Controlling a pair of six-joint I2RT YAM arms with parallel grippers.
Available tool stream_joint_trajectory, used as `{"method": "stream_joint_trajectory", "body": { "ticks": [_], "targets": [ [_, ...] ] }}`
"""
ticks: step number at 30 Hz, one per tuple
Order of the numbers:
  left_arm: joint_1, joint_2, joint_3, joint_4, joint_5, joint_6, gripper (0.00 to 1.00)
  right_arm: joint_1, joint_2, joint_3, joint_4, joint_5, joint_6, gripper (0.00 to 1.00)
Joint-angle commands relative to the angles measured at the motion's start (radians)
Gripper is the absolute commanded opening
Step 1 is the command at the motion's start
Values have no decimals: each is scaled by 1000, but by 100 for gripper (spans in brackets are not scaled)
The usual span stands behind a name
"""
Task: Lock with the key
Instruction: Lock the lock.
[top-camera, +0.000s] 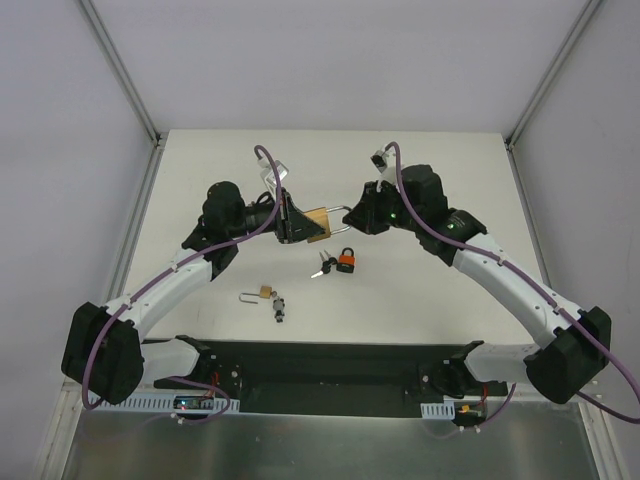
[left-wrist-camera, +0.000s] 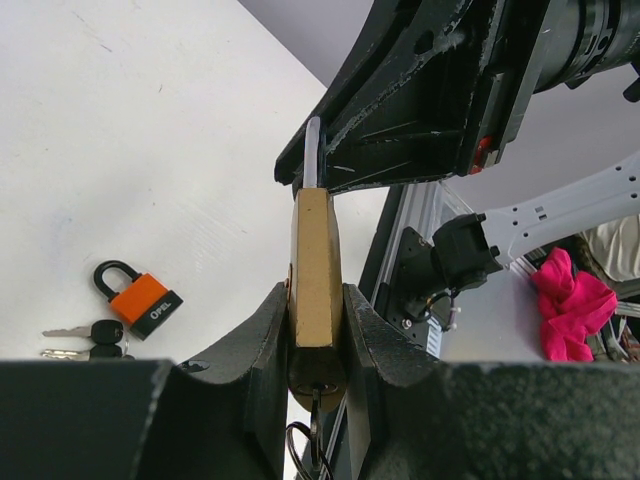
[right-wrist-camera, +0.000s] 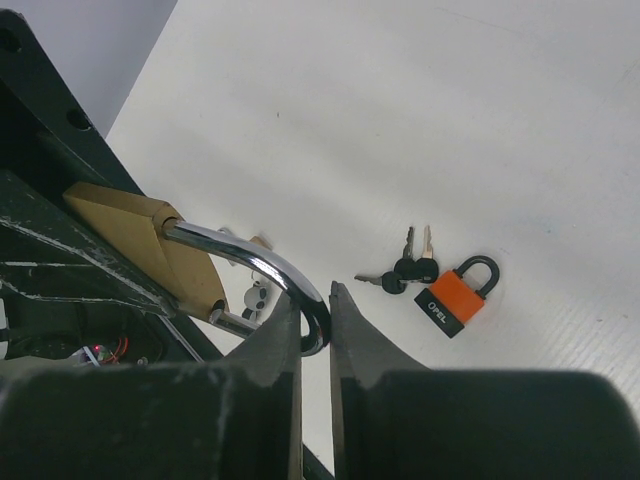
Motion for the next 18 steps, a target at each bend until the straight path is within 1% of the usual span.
{"method": "stream_joint_trajectory", "body": {
  "ticks": [1,12,18],
  "targets": [
    [-3,-53,33,96,41,-13,0,-6,-30,-3,56,44,1,1],
    [-3,-36,24,231,76,-105,0,-6,-38,-20,81,37,15,1],
    [-3,-24,27,247,75,-121,0,-5,-46,-23,93,18,23,1]
  ]
}}
